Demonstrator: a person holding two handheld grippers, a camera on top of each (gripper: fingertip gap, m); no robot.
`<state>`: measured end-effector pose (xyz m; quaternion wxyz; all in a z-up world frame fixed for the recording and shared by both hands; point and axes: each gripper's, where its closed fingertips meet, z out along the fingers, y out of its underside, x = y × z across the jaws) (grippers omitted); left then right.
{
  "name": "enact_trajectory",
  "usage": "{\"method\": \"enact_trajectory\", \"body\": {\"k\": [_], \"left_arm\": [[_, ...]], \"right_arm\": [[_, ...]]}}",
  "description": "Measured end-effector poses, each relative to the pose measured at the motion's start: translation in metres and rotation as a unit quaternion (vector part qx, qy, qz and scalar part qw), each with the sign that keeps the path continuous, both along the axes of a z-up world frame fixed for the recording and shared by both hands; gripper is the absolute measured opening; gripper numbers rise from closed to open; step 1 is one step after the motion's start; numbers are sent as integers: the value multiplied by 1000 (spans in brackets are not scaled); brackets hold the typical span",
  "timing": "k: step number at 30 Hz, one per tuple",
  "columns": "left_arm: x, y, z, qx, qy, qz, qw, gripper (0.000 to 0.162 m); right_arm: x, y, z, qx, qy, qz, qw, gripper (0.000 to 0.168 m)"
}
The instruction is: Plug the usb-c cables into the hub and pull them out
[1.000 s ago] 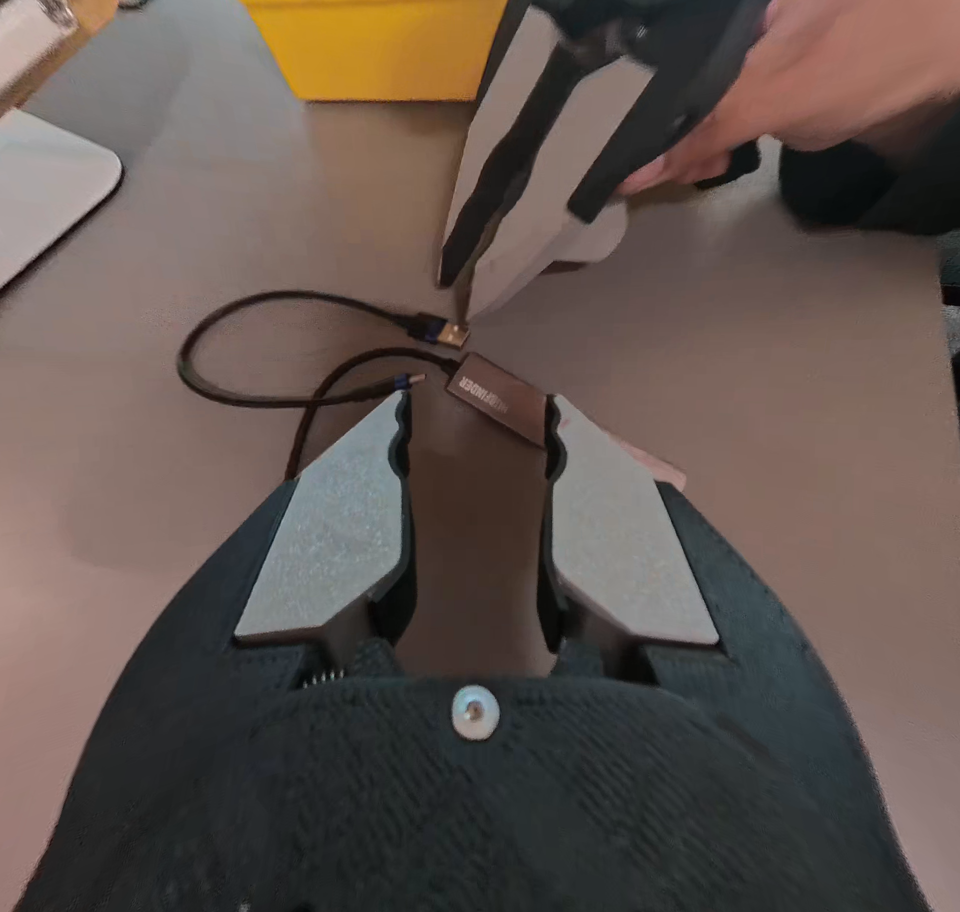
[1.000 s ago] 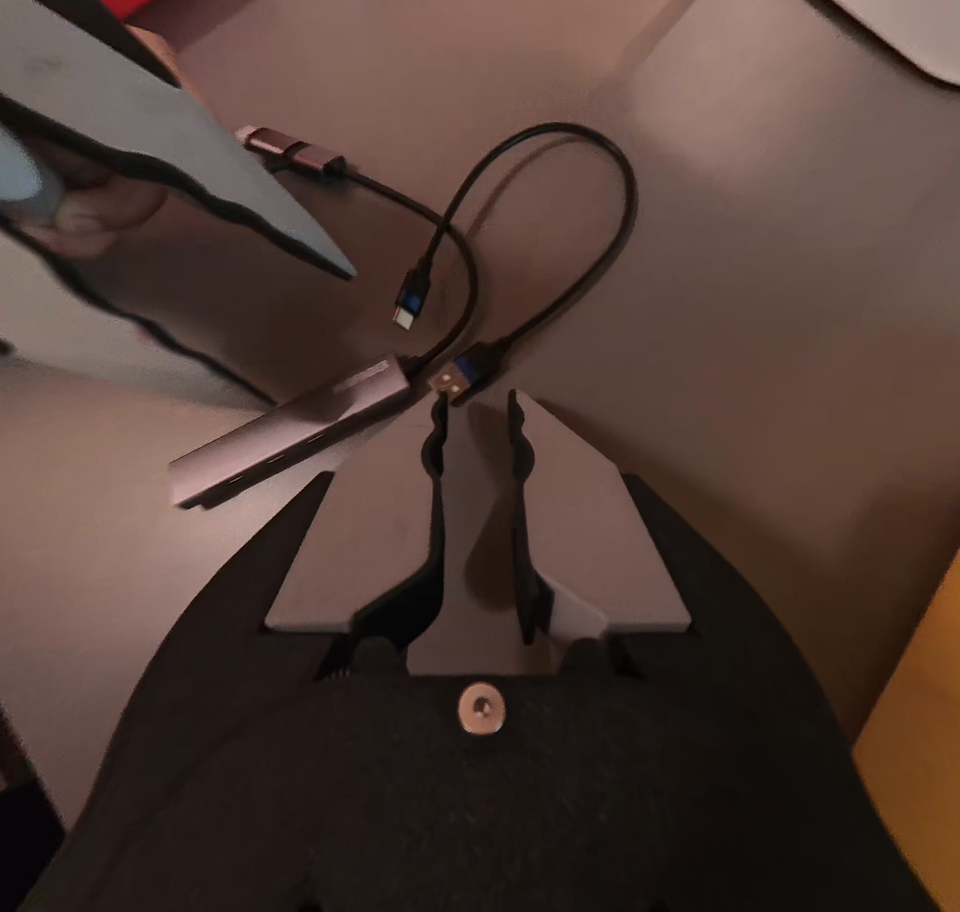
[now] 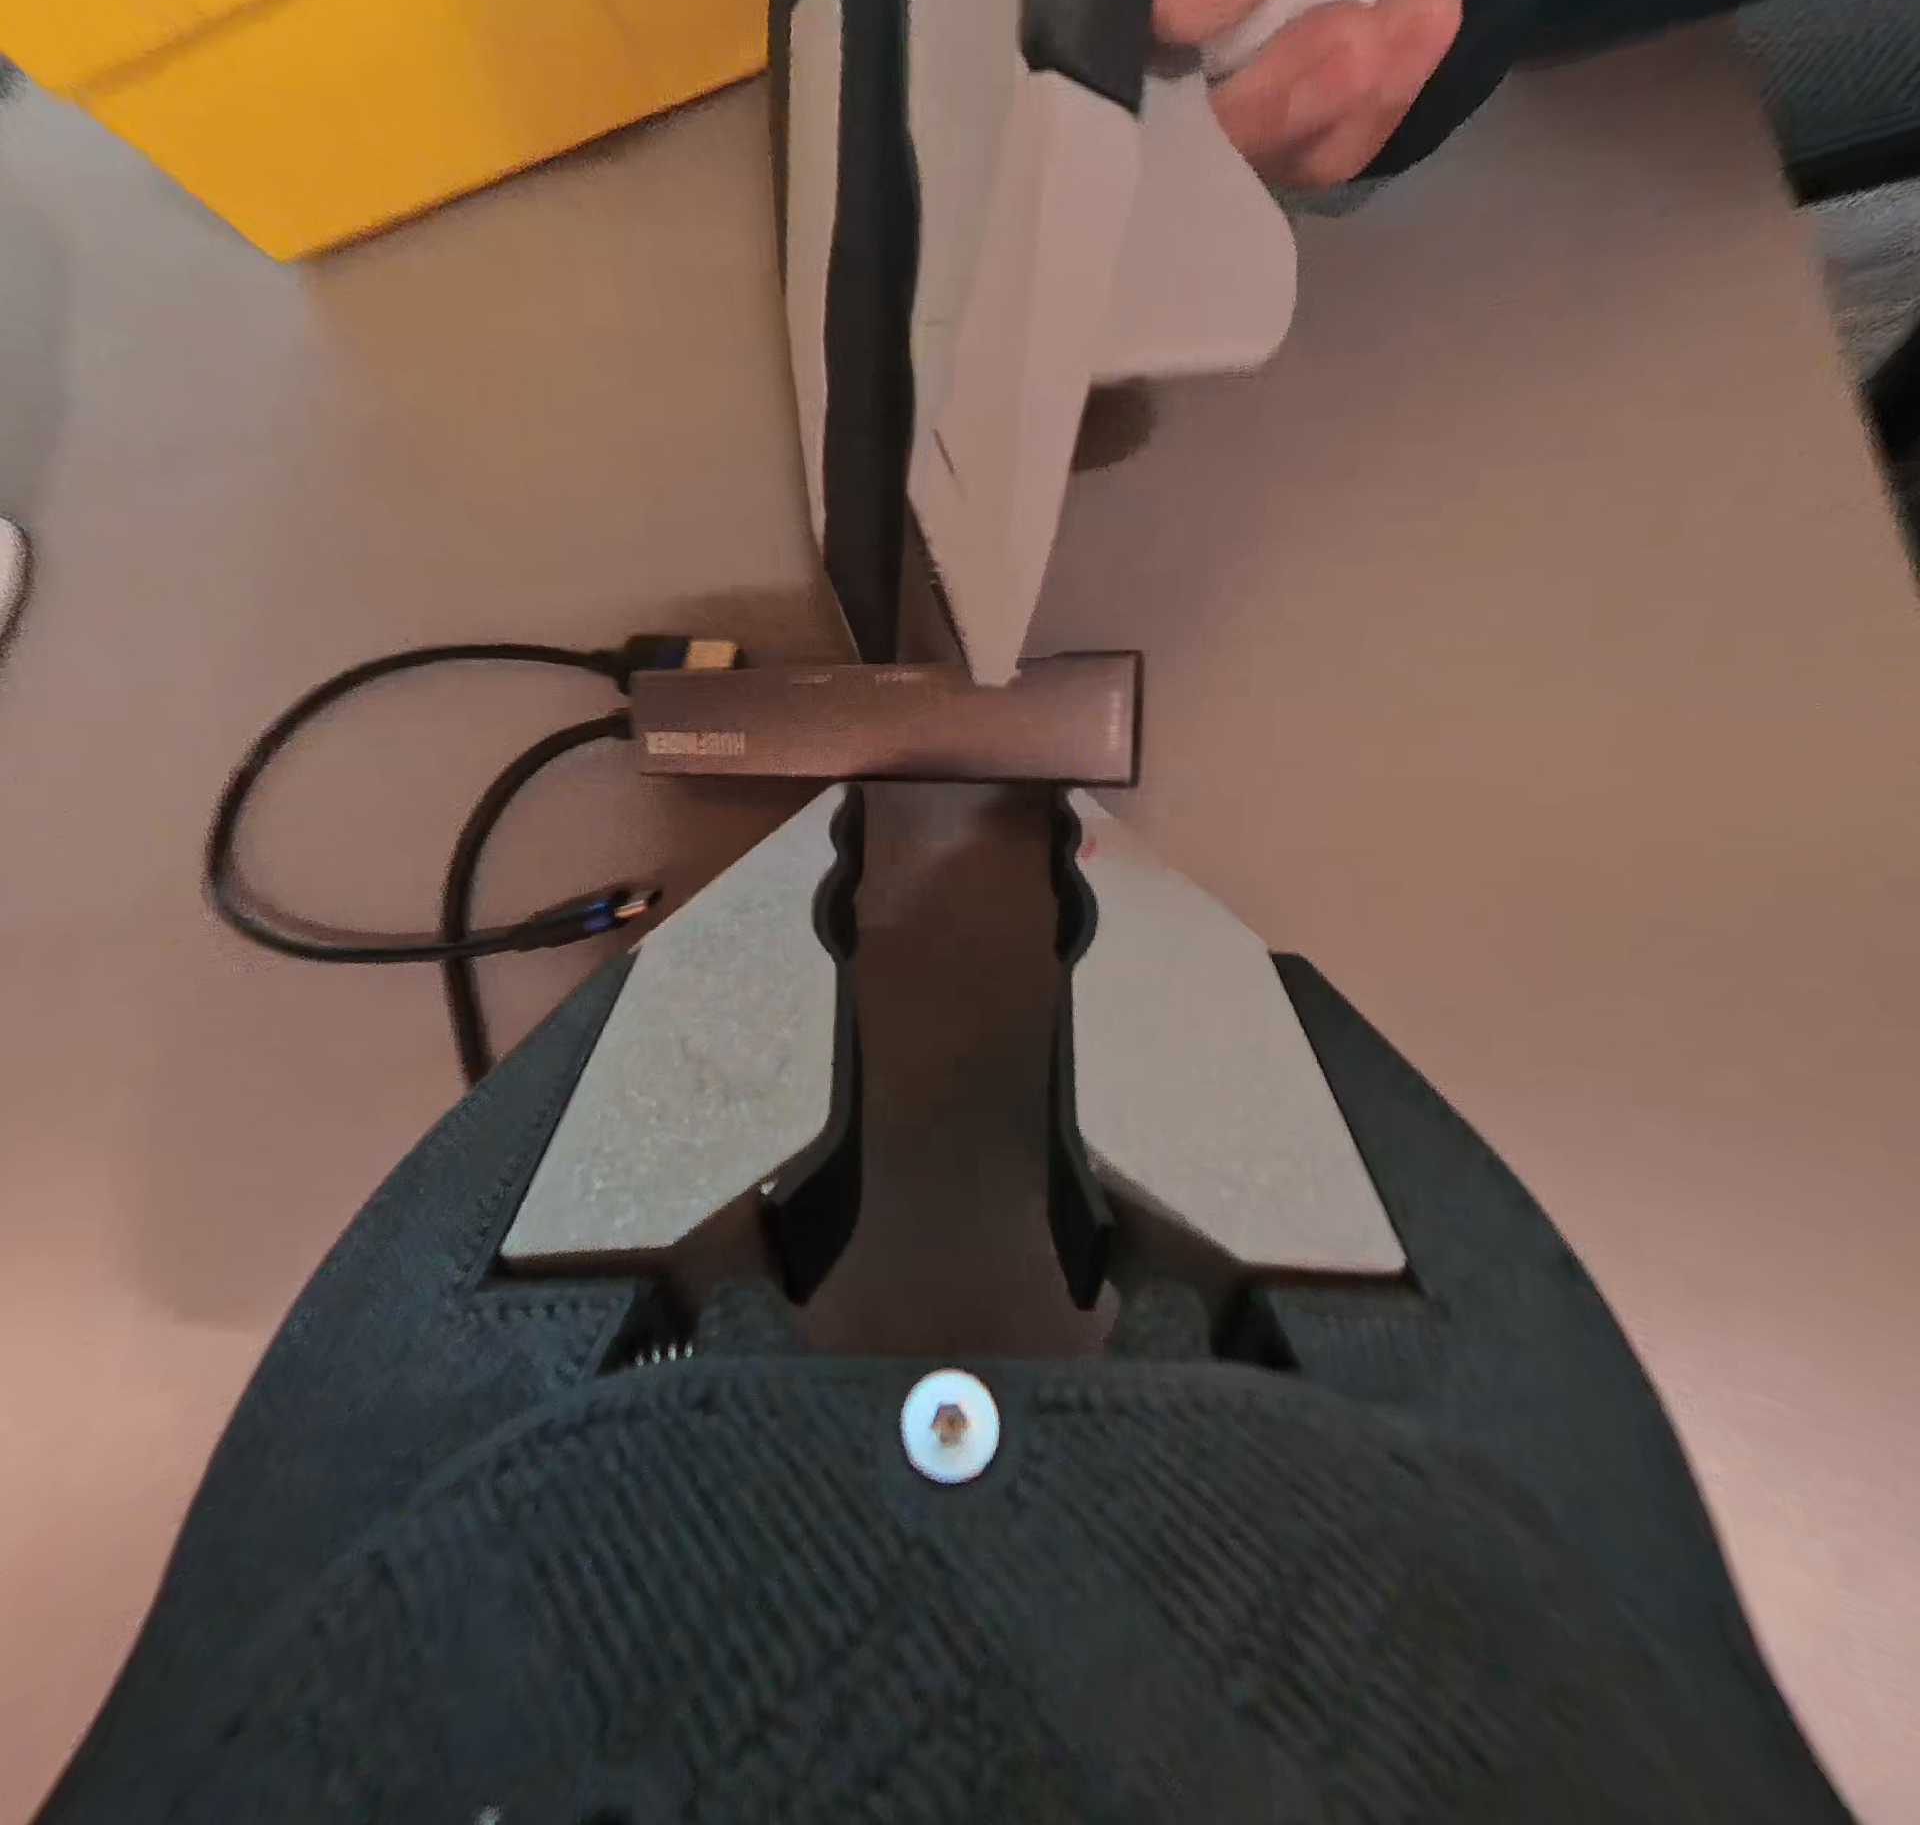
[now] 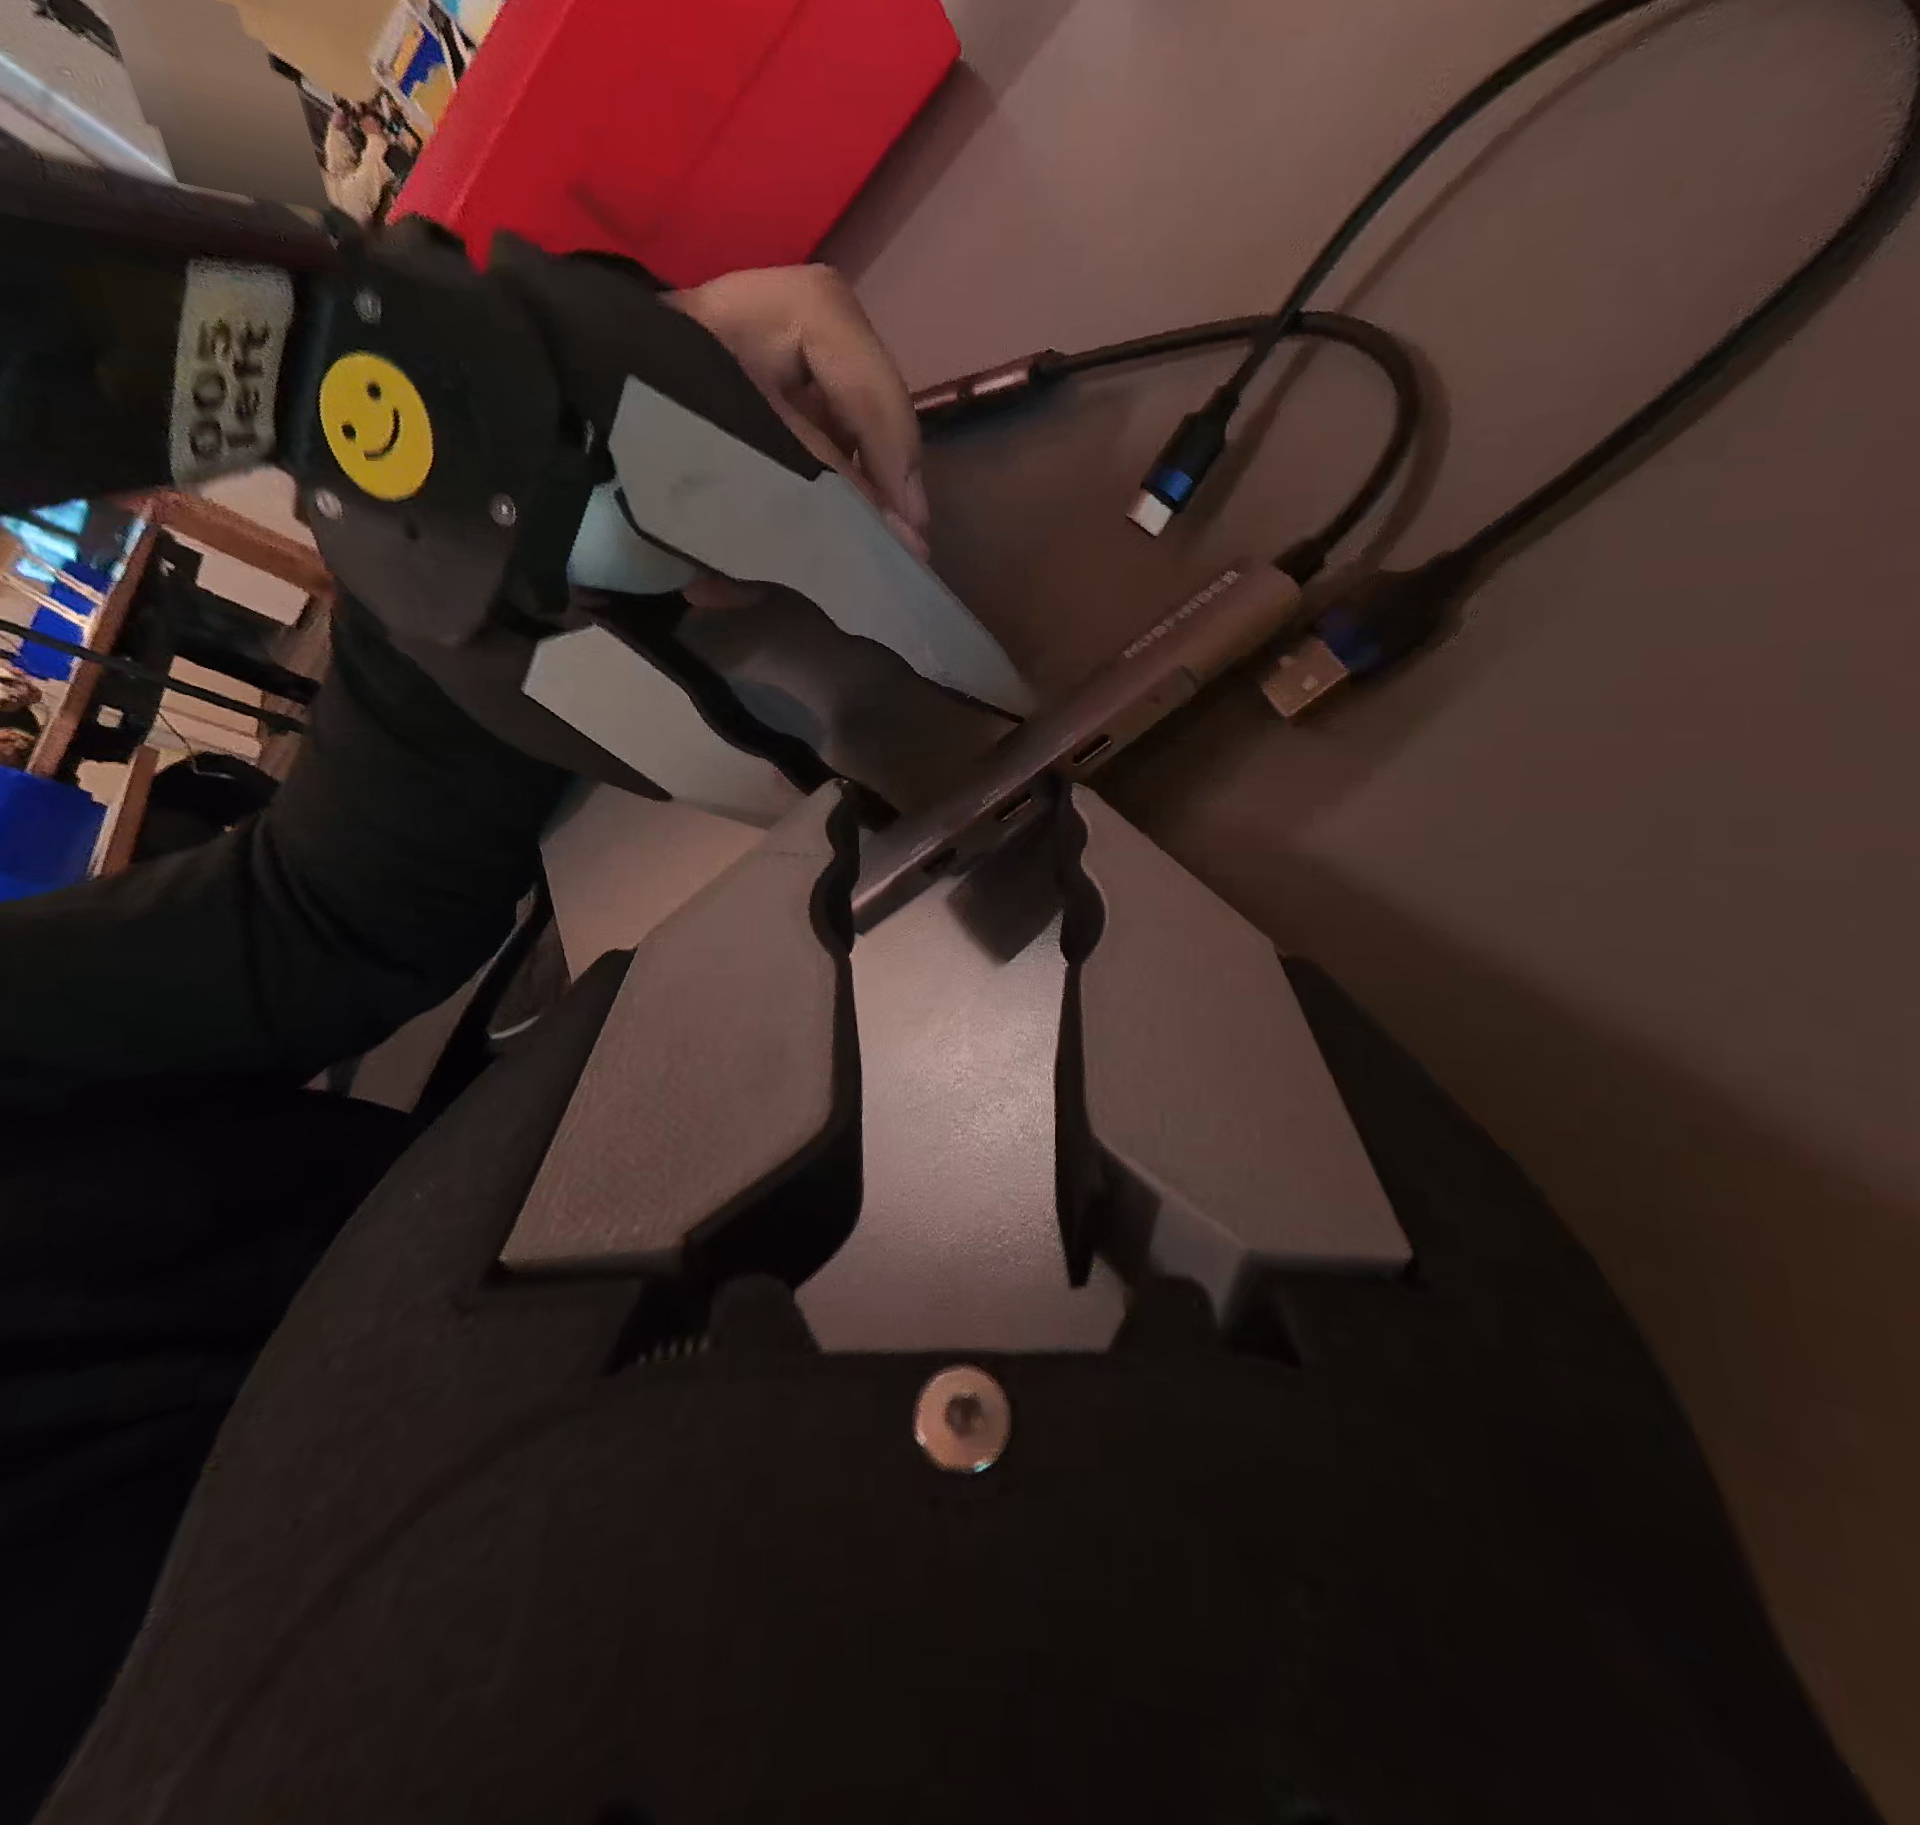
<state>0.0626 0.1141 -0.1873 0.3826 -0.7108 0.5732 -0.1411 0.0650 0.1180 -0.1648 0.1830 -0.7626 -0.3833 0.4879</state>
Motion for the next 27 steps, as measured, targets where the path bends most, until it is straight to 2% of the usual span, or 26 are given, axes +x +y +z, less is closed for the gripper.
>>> {"method": "enact_trajectory", "body": {"k": [4, 8, 11, 15, 17, 18, 19, 21, 27], "left_arm": [[1, 11, 4, 108, 37, -5, 993, 32], [7, 21, 13, 201, 52, -17, 978, 47], [10, 27, 20, 275, 65, -26, 959, 43], [13, 29, 35, 350, 63, -36, 934, 36], [12, 31, 47, 379, 56, -27, 923, 23], [10, 33, 53, 396, 55, -20, 916, 11], [9, 35, 60, 411, 53, -10, 910, 8], [9, 32, 62, 397, 40, -12, 917, 7], [8, 32, 65, 389, 28, -8, 921, 7]], "right_arm": [[3, 5, 8, -26, 32, -12, 999, 33], [4, 5, 12, -43, 56, -14, 997, 32], [5, 8, 18, -47, 71, -21, 996, 33], [7, 11, 28, -57, 94, -28, 994, 36], [9, 12, 34, -62, 110, -31, 992, 35], [9, 10, 39, -71, 124, -24, 989, 29], [8, 6, 46, -86, 146, -11, 985, 24], [5, 3, 55, -103, 171, -1, 980, 25], [-2, -2, 56, -89, 164, 14, 982, 28]]}}
